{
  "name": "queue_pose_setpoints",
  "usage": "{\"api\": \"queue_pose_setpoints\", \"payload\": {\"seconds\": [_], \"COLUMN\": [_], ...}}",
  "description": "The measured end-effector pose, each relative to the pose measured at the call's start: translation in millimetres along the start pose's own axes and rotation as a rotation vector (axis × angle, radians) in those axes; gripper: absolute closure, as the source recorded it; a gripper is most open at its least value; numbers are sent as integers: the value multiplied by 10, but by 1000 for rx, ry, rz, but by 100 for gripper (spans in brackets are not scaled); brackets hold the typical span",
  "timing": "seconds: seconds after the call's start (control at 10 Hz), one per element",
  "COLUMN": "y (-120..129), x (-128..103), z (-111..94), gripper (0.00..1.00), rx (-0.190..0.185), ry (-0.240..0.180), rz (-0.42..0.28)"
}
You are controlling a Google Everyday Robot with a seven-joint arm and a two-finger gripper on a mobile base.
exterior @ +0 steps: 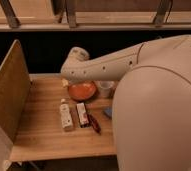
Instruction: Drag the pepper across the table
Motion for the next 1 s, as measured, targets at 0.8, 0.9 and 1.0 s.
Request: {"api": "queue_pose_setpoints", "payload": {"seconds": [0.8,0.9,1.0], "y": [160,86,69], "x": [949,1050,1078], "z": [377,325,309], "gripper": [20,20,20], "rx": [-74,-47,-39], "ry": [201,233,243], "rz": [65,37,29]}}
